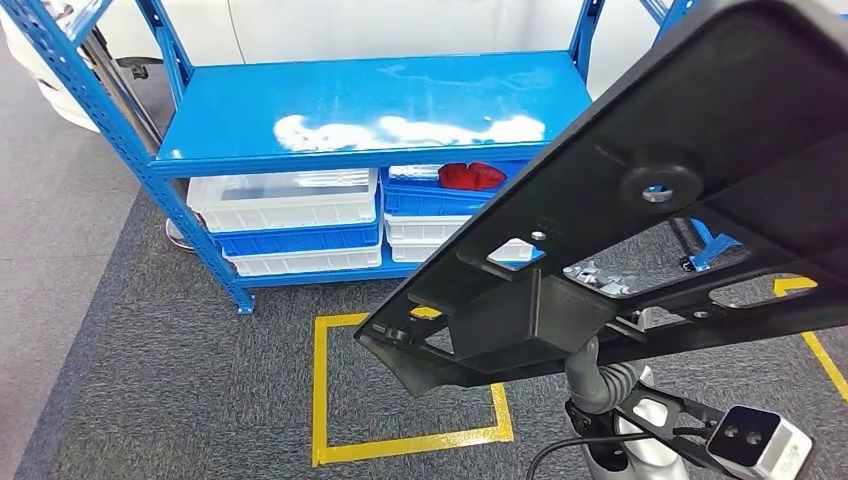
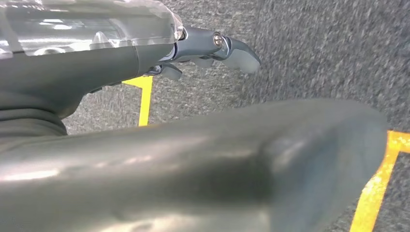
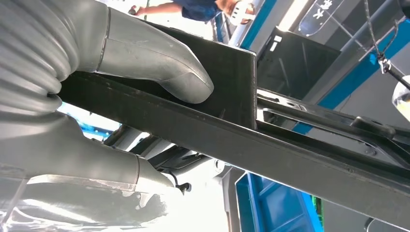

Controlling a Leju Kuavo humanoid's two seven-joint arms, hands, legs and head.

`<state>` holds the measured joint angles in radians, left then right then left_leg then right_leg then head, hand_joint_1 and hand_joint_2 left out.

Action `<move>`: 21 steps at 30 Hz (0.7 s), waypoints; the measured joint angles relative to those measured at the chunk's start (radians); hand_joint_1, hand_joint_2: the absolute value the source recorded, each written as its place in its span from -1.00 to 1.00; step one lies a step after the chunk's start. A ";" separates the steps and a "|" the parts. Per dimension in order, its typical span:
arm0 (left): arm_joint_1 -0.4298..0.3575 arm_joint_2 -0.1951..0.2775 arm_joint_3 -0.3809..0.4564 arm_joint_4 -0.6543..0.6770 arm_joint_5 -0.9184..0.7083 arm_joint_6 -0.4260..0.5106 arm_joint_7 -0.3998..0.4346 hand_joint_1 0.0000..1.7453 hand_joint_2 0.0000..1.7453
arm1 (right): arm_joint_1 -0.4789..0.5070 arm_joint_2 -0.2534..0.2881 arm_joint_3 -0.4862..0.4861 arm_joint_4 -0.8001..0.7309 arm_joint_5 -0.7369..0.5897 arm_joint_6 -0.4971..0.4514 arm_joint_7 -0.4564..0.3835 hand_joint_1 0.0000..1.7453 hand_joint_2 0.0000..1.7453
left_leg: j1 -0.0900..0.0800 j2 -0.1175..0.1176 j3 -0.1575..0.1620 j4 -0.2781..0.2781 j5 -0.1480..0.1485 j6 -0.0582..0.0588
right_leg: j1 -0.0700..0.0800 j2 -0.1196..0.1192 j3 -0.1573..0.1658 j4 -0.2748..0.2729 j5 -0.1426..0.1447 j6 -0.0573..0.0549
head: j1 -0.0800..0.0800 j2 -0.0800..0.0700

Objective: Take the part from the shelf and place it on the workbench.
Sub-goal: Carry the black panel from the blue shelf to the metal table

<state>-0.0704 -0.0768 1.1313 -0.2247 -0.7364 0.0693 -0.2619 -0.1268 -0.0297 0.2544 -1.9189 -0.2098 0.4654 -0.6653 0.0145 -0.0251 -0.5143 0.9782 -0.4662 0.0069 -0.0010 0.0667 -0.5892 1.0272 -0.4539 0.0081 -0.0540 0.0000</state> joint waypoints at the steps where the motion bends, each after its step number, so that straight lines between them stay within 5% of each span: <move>1: -0.001 0.000 0.000 0.000 -0.005 0.009 0.002 -1.00 -1.00 | -0.002 0.000 0.000 0.000 0.002 -0.003 0.000 1.00 1.00 | 0.002 0.012 0.000 -0.005 0.004 0.005 | 0.000 -0.018 -0.020 0.040 -0.025 0.005 | 0.000 0.000; 3: 0.001 0.000 0.000 0.000 -0.014 0.018 0.008 -1.00 -1.00 | -0.003 0.000 0.000 0.000 0.009 -0.006 0.000 1.00 1.00 | 0.001 0.035 -0.005 -0.005 0.006 0.010 | -0.005 -0.048 -0.085 0.174 -0.091 0.013 | 0.000 0.000; 5: 0.004 0.003 0.000 0.000 -0.019 0.007 0.015 -1.00 -1.00 | 0.002 0.000 0.000 -0.002 0.020 -0.005 0.000 1.00 1.00 | 0.000 0.059 -0.008 -0.003 0.005 0.010 | -0.012 -0.056 -0.131 0.270 -0.116 0.021 | 0.000 0.000; 6: 0.003 0.005 0.000 0.000 -0.023 -0.002 0.020 -1.00 -1.00 | 0.005 0.000 0.000 -0.004 0.026 -0.002 0.000 1.00 1.00 | 0.000 0.069 -0.008 -0.001 0.005 0.009 | -0.015 -0.060 -0.127 0.263 -0.100 0.023 | 0.000 0.000; 8: 0.002 0.007 0.000 0.000 -0.030 -0.018 0.034 -1.00 -1.00 | 0.008 0.000 -0.001 -0.014 0.036 0.006 0.000 1.00 1.00 | 0.000 0.089 -0.007 0.004 0.000 0.003 | -0.018 -0.086 -0.063 0.141 -0.034 0.024 | 0.000 0.000; 11: 0.001 0.012 0.000 0.000 -0.037 -0.031 0.048 -1.00 -1.00 | 0.013 0.001 -0.001 -0.036 0.050 0.022 0.000 1.00 1.00 | -0.009 0.113 -0.006 0.014 -0.010 -0.013 | -0.007 -0.132 0.007 -0.005 0.008 0.004 | 0.000 0.000; 13: 0.000 0.015 0.000 0.000 -0.045 -0.037 0.050 -1.00 -1.00 | 0.025 0.001 -0.004 -0.056 0.060 0.030 0.000 1.00 1.00 | -0.010 0.130 -0.004 0.015 -0.014 -0.023 | -0.004 -0.116 0.002 -0.010 0.006 -0.011 | 0.000 0.000; 15: -0.001 0.018 -0.002 0.000 -0.061 -0.045 0.047 -1.00 -1.00 | 0.040 0.003 -0.011 -0.084 0.070 0.037 0.000 1.00 1.00 | -0.006 0.117 -0.008 0.033 -0.033 -0.033 | -0.006 -0.096 0.002 -0.014 0.011 -0.024 | 0.000 0.000; 19: 0.005 0.031 -0.013 0.000 -0.095 -0.065 0.035 -1.00 -1.00 | 0.078 0.022 -0.036 -0.155 0.090 0.046 0.000 1.00 1.00 | -0.001 0.040 -0.110 0.264 -0.156 -0.043 | -0.007 -0.054 0.000 -0.018 0.017 -0.040 | 0.000 0.000; 21: 0.009 0.040 -0.018 0.000 -0.104 -0.079 0.032 -1.00 -1.00 | 0.103 0.031 -0.051 -0.192 0.099 0.046 0.000 1.00 1.00 | -0.001 0.034 -0.137 0.313 -0.150 -0.041 | -0.004 -0.027 -0.001 -0.015 0.017 -0.041 | 0.000 0.000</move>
<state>-0.0612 -0.0367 1.1135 -0.2247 -0.8403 -0.0094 -0.2300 -0.0235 0.0015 0.2037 -2.1105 -0.1111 0.5117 -0.6657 0.0134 0.0091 -0.6510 1.2908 -0.6163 -0.0339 -0.0052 0.0395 -0.5899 1.0118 -0.4368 -0.0325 -0.0542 -0.0002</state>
